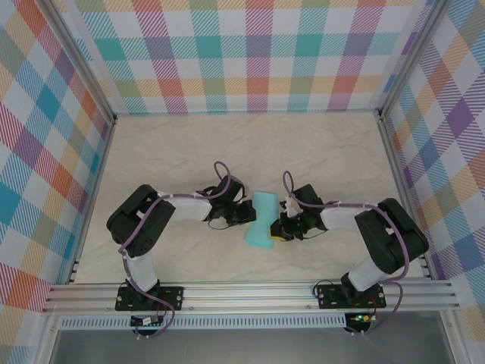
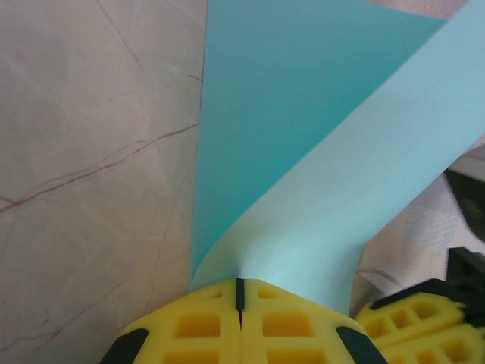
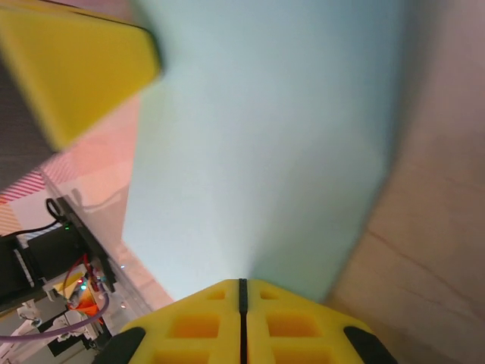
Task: Fold a paper plane with a square sheet of paper (pick it up from the middle)
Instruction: Fold the square sheet of paper in half at the center of the table.
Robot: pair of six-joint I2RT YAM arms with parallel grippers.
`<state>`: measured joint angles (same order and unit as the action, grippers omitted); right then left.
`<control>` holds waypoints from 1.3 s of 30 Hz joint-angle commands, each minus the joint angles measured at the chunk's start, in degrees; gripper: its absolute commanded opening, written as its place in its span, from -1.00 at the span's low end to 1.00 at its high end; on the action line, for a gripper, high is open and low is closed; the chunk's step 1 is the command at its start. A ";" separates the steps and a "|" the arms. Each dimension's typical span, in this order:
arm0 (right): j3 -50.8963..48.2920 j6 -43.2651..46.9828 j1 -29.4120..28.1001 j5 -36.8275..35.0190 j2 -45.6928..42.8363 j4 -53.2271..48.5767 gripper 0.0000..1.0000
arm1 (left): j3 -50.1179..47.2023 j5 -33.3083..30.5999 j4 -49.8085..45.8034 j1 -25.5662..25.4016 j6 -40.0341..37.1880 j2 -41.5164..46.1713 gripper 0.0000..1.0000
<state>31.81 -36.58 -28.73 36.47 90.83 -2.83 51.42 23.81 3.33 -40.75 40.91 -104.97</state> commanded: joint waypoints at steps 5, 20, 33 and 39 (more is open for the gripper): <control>-1.84 1.33 -0.45 -1.93 1.77 0.21 -0.89 | -2.09 -4.04 -6.50 -0.88 -0.93 -4.37 -1.00; -6.69 -0.37 -4.05 -4.22 -5.91 3.99 -0.88 | -2.13 -4.04 -6.63 -0.90 -1.09 -4.02 -1.00; -6.46 -0.95 -4.14 -3.53 -11.66 0.91 -0.85 | -2.06 -3.95 -6.54 -0.93 -1.17 -4.18 -1.00; -6.76 -1.46 -4.27 -1.06 -12.61 2.48 -0.79 | -2.06 -3.80 -6.45 -0.91 -1.16 -4.44 -1.00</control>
<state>25.17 -37.71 -32.64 33.41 77.93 -0.40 51.46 23.99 3.42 -40.75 40.91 -105.06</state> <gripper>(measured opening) 0.104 0.045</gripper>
